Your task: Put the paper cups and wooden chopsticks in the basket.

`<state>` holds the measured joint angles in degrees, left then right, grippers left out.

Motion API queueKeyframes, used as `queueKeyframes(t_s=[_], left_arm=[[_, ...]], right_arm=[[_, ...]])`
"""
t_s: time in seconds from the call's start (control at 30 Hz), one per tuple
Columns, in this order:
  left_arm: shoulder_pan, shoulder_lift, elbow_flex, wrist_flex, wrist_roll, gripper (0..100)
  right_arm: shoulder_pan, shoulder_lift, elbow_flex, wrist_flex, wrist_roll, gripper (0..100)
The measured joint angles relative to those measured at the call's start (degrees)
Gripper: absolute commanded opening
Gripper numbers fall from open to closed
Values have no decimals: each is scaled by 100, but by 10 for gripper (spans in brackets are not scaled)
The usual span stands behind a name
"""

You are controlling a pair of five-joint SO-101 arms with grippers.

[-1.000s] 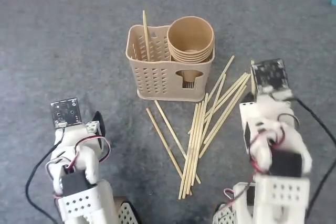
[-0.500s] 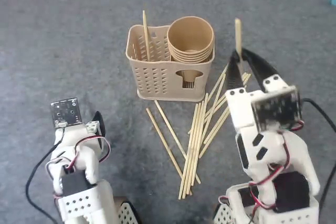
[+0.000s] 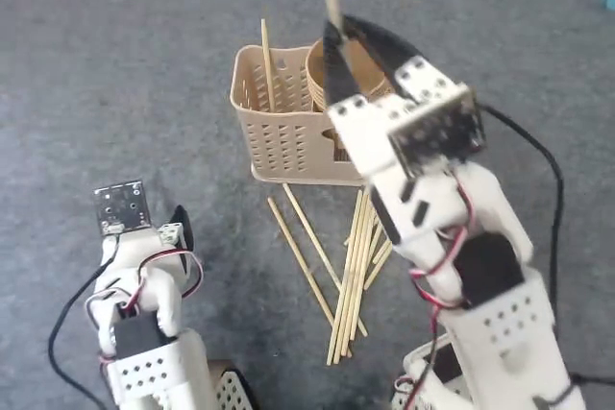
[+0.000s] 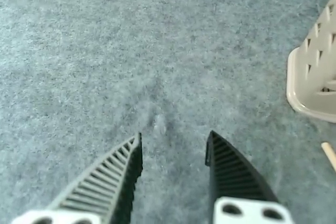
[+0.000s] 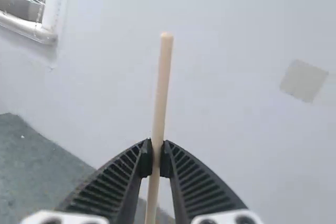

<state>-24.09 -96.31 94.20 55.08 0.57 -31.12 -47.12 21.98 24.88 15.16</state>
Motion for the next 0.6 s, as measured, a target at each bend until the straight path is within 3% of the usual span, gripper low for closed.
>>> queueKeyframes(t_s=[0.43, 0.6], left_arm=[[0, 0, 26, -132, 0, 192], [9, 0, 88, -281, 0, 192]], right_arm=[[-149, 3358, -3024, -123, 0, 9], [-413, 3798, -3455, -123, 0, 9]])
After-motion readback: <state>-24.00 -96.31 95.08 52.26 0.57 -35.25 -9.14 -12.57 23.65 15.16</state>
